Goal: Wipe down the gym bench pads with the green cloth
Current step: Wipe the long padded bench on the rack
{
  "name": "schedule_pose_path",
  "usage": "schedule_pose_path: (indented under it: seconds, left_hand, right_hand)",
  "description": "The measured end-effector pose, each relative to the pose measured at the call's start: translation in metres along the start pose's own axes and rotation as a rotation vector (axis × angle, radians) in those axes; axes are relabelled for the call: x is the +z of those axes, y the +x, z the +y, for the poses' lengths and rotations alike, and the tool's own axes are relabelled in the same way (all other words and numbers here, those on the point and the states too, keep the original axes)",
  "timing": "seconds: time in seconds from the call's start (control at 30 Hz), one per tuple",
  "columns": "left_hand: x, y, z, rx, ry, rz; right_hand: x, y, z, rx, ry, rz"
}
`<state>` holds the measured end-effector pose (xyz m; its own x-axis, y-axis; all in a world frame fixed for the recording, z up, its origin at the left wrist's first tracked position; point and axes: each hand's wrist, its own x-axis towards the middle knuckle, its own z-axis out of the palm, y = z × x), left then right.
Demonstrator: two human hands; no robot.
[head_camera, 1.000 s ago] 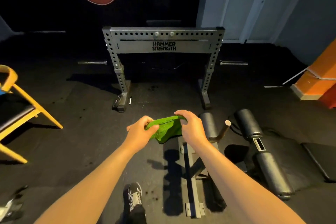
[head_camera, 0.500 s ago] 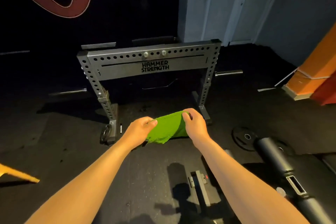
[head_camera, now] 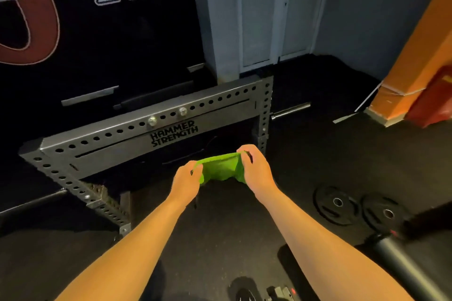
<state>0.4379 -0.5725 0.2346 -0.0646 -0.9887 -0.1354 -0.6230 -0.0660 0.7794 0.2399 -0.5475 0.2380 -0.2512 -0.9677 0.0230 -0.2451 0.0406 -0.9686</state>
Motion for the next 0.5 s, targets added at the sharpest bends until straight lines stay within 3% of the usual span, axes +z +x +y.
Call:
schedule_pose_path:
  seconds: [0.17, 0.27, 0.5]
  left_hand:
    - [0.046, 0.1, 0.052, -0.227, -0.16, -0.132]
    - [0.077, 0.153, 0.081, -0.255, -0.254, -0.203]
    - [0.139, 0.286, 0.13, 0.03, -0.346, -0.239]
  right_hand:
    - [-0.033, 0.089, -0.003, 0.033, 0.079, 0.144]
    - [-0.059, 0.137, 0.001, 0.03, 0.103, 0.241]
    - [-0.112, 0.246, 0.023, 0.012, 0.007, 0.402]
